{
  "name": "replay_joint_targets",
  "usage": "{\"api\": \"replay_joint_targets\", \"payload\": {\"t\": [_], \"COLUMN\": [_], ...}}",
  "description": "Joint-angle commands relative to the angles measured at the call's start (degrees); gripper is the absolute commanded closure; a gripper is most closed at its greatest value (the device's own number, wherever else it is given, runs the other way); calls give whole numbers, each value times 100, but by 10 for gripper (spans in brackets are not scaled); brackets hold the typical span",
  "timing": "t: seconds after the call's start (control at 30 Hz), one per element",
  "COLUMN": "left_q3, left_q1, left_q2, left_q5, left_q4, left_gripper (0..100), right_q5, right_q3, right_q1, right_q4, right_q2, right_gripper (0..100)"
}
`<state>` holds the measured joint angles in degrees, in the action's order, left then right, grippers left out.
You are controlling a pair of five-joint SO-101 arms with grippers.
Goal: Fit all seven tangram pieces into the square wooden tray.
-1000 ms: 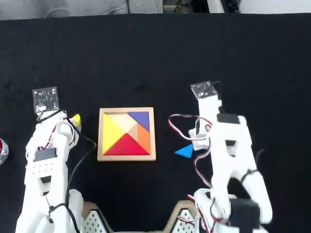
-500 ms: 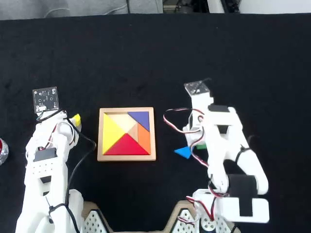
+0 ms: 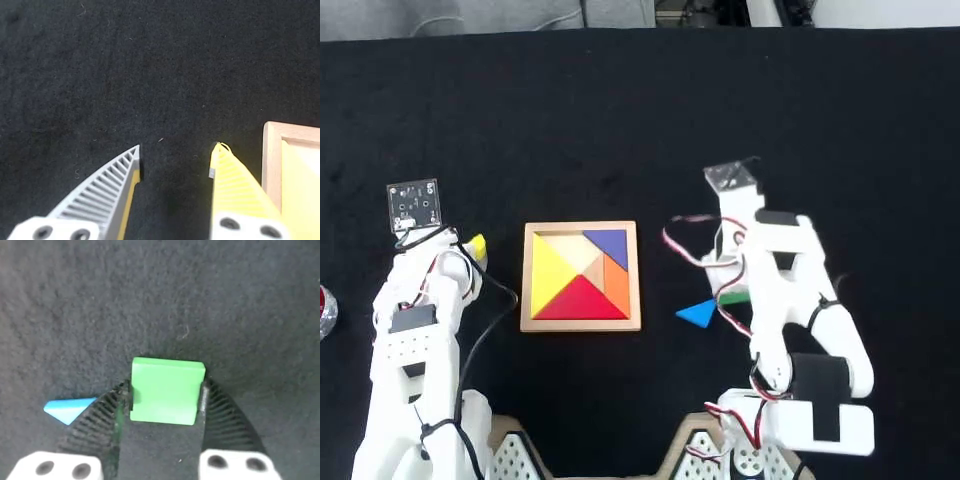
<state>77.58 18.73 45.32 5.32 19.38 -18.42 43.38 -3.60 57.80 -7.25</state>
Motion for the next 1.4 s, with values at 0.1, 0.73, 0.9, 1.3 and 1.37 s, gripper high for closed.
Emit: {"api": "replay_joint_targets", "payload": {"t": [0.1,0.73,0.9,1.3,1.37], "left_q3": [4,-4,-22,-13,-13], "left_q1": [40,75,75,57,48], "left_q2": [88,97,97,88,88], "left_q5": [-44,-44,-44,-44,-44], "left_q4": [-211,-211,-211,-211,-211], "left_gripper": [769,770,770,770,770], "right_q5": [-202,527,1037,1046,1046], "right_q3": [-1684,-5059,-5385,-5349,-5218], "right_q1": [378,3446,3569,3868,3921], "right_q4": [1196,1916,1530,1336,1327], "right_q2": [-875,2044,2879,3204,3178], "right_gripper": [918,920,918,918,917]}}
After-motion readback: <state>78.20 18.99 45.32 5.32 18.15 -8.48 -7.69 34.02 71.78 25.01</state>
